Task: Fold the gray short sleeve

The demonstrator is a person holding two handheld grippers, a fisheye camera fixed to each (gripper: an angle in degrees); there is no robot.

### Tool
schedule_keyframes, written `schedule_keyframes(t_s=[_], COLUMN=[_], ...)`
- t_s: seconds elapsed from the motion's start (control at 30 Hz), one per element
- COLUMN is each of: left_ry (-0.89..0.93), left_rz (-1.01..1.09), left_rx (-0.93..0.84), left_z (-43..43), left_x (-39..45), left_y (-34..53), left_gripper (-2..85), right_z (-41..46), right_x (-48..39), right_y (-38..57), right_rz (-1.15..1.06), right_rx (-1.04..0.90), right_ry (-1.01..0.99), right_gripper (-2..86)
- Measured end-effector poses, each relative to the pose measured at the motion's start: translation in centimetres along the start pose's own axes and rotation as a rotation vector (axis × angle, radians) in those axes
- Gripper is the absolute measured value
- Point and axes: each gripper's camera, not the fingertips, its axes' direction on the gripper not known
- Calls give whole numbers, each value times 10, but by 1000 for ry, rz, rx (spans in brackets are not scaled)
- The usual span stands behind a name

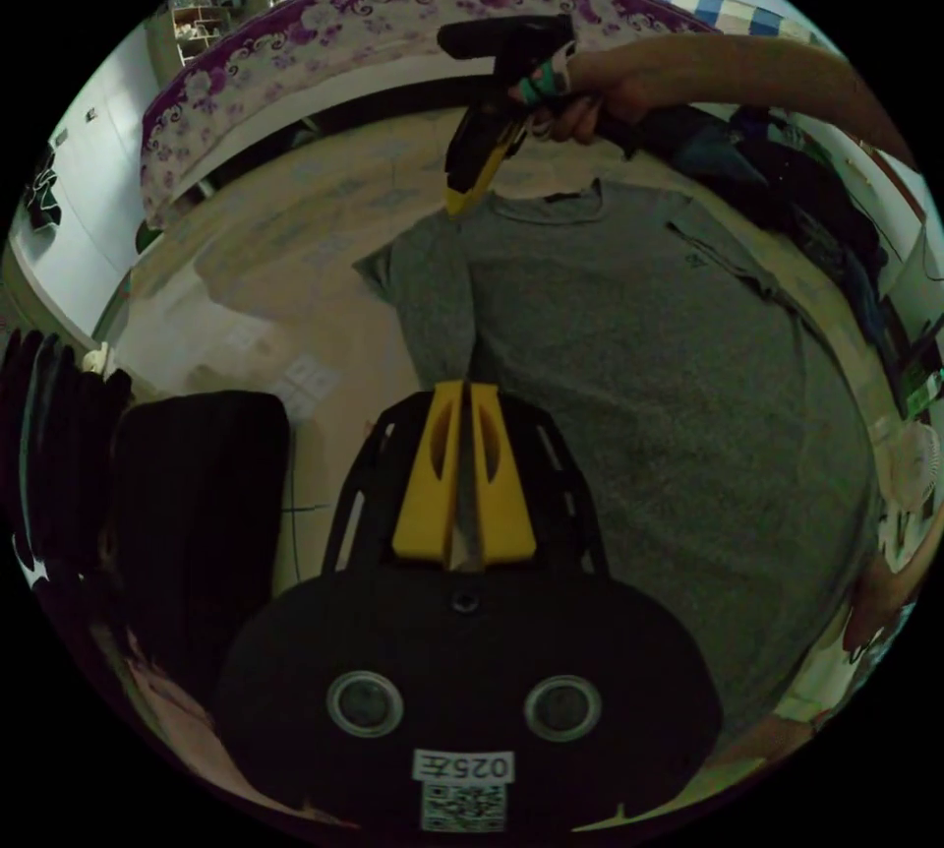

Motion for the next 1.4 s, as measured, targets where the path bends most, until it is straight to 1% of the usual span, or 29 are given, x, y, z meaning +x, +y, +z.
schedule_keyframes(t_s=[0.13,0.2,0.27,0.33,0.4,0.47,0.5,0.63,0.7,0.77,0.8,0.87,0.93,1.0,1.03,1.1,1.2,1.27,1.33,1.4], left_ry=[36,49,49,54,63,78,90,98,128,154,175,200,190,161,146,114,98,86,107,69], left_rz=[12,32,51,66,71,71,70,71,73,68,54,46,51,78,70,9,-122,-172,-160,-127], left_rx=[50,-7,-42,-71,-63,-61,-53,-52,-68,-91,-65,-81,-88,-106,-100,-50,-31,-40,-49,-69], left_z=[-2,12,23,31,32,31,30,25,28,35,34,32,24,6,1,-17,-17,-10,-3,7], left_x=[-7,-9,-10,-12,-15,-17,-19,-23,-26,-28,-31,-35,-38,-39,-40,-47,-62,-64,-58,-44], left_y=[5,6,8,9,9,8,7,6,8,10,11,12,16,24,26,32,32,29,25,23], left_gripper=[-17,-17,-17,-17,-17,-17,-17,-17,-17,-17,-16,-14,-14,-14,-14,-13,-15,-14,-9,-5], right_z=[9,21,29,36,41,47,53,75,82,86,87,86,81,76,76,85,103,119,137,157], right_x=[20,40,52,60,68,75,79,82,73,63,57,50,40,13,5,-23,-46,-53,-56,-63], right_y=[4,5,6,5,4,2,-1,-10,-15,-22,-28,-37,-46,-60,-64,-86,-116,-133,-146,-158], right_rz=[88,165,196,182,163,186,203,252,234,205,190,179,155,72,48,-25,-82,-99,-99,-85], right_rx=[-25,-54,-55,-33,44,70,50,-62,-105,-141,-159,-173,-127,-22,0,27,28,4,-40,-106], right_ry=[14,11,7,-28,-105,-136,-132,-44,7,52,96,167,225,267,262,190,94,79,25,1], right_gripper=[-9,-9,-9,-9,-8,-8,-7,-4,10,46,66,85,91,88,88,87,92,91,93,93])
